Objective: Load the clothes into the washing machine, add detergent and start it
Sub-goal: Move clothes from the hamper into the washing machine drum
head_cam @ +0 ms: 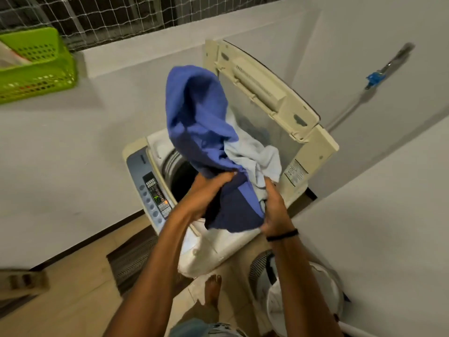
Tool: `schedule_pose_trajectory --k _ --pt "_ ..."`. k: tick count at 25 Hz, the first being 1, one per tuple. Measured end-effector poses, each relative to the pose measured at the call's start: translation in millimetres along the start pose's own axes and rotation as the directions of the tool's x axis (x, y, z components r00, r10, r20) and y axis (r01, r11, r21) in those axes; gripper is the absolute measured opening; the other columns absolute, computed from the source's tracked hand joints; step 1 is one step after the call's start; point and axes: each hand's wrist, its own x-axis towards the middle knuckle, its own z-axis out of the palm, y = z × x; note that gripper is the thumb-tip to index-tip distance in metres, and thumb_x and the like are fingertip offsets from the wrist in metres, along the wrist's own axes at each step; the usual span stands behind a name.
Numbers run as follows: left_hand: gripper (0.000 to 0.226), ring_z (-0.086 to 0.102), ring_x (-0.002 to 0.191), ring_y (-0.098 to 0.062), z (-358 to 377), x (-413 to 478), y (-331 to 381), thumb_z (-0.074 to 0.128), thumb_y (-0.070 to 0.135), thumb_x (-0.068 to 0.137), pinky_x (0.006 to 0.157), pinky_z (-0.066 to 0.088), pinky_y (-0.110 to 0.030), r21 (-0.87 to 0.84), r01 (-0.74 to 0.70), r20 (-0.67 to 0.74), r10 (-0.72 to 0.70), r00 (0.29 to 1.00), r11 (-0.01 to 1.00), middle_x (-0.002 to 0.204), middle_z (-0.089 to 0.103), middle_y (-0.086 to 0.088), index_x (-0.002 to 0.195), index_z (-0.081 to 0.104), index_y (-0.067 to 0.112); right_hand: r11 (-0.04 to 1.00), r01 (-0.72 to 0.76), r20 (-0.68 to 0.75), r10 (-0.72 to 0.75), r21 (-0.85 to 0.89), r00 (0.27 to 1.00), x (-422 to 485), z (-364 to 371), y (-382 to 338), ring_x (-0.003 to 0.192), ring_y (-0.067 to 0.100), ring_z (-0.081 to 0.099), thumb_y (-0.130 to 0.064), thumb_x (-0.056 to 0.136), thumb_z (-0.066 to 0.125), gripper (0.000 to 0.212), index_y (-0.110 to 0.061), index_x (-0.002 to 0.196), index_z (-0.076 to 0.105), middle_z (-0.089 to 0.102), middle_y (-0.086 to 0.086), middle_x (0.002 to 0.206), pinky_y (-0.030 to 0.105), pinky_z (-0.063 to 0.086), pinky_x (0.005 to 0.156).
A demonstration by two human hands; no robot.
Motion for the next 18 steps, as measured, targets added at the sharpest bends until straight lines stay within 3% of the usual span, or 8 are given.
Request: schedule_pose_trajectory --k 3,5,7,11,12,15,16,18 --pt "0.077 0.06 0.111 -0.01 -55 29 8 0.082 0.035 0.076 0.089 0.052 -0.027 0.284 -0.073 -0.234 0.143 0.962 0.956 0.128 0.058 0.007 0.138 0.038 0.02 0.997 0.077 0.021 -0.077 -0.025 0.997 34 34 6 0.127 0.033 0.054 -0.035 0.095 0.055 0.046 -0.014 0.136 0.056 0.057 0.015 0.138 0.045 0.043 0.108" --pt "0.076 0.059 0.108 -0.012 -75 40 3 0.081 0.033 0.078 0.087 0.052 -0.031 0.283 -0.042 -0.276 0.123 0.953 0.958 0.127 0.055 0.006 0.138 0.035 0.02 0.99 0.117 -0.038 -0.121 -0.081 0.992 55 45 14 0.121 0.034 0.059 -0.026 0.092 0.06 0.038 -0.014 0.128 0.063 0.062 0.015 0.132 0.046 0.047 0.104" --pt "0.056 0.062 0.109 -0.018 -89 59 -17 0.075 0.034 0.084 0.087 0.055 -0.039 0.335 0.029 -0.276 0.069 0.959 0.942 0.125 0.061 0.003 0.13 0.045 0.024 0.98 0.095 -0.155 -0.123 -0.175 0.98 72 43 26 0.112 0.032 0.066 -0.028 0.086 0.068 0.036 -0.02 0.121 0.068 0.069 0.011 0.122 0.046 0.051 0.098" --pt "0.039 0.064 0.1 -0.035 -103 82 -65 0.06 0.033 0.09 0.079 0.05 -0.037 0.629 0.283 -0.273 -0.135 0.953 0.724 0.112 0.068 -0.016 0.116 0.059 0.004 0.851 -0.196 -0.269 0.067 -0.488 0.961 108 7 60 0.122 0.024 0.059 -0.069 0.061 0.078 0.103 -0.022 0.144 0.04 0.058 0.001 0.136 0.045 0.049 0.102" --pt "0.04 0.063 0.102 -0.037 -100 83 -77 0.059 0.032 0.09 0.079 0.048 -0.037 0.636 0.317 -0.274 -0.178 0.945 0.703 0.115 0.067 -0.019 0.116 0.059 0.001 0.793 -0.224 -0.306 0.05 -0.567 0.951 108 -3 63 0.121 0.024 0.057 -0.065 0.065 0.077 0.098 -0.017 0.143 0.041 0.057 -0.002 0.133 0.044 0.047 0.104" --pt "0.05 0.057 0.121 -0.033 -70 77 -91 0.062 0.029 0.09 0.1 0.045 -0.035 0.593 0.335 -0.253 -0.226 0.941 0.732 0.134 0.059 -0.013 0.135 0.054 0.007 0.782 -0.236 -0.391 -0.012 -0.577 0.92 99 -31 61 0.086 0.023 0.06 -0.022 0.087 0.064 0.02 -0.01 0.102 0.07 0.066 0.001 0.091 0.036 0.054 0.078" --pt "0.048 0.057 0.121 -0.032 -56 74 -92 0.063 0.028 0.091 0.102 0.045 -0.034 0.603 0.317 -0.23 -0.221 0.948 0.732 0.135 0.059 -0.012 0.134 0.054 0.01 0.82 -0.231 -0.42 -0.013 -0.523 0.907 92 -38 58 0.077 0.023 0.061 -0.016 0.085 0.062 0.011 -0.014 0.085 0.072 0.067 0.004 0.08 0.033 0.054 0.069" --pt "0.043 0.061 0.115 -0.03 -27 71 -99 0.064 0.028 0.09 0.1 0.048 -0.035 0.616 0.288 -0.18 -0.225 0.958 0.733 0.129 0.063 -0.011 0.13 0.059 0.013 0.879 -0.215 -0.455 -0.003 -0.426 0.89 78 -54 52 0.074 0.023 0.066 -0.011 0.085 0.059 0.015 -0.016 0.076 0.07 0.069 0.007 0.079 0.032 0.058 0.069"
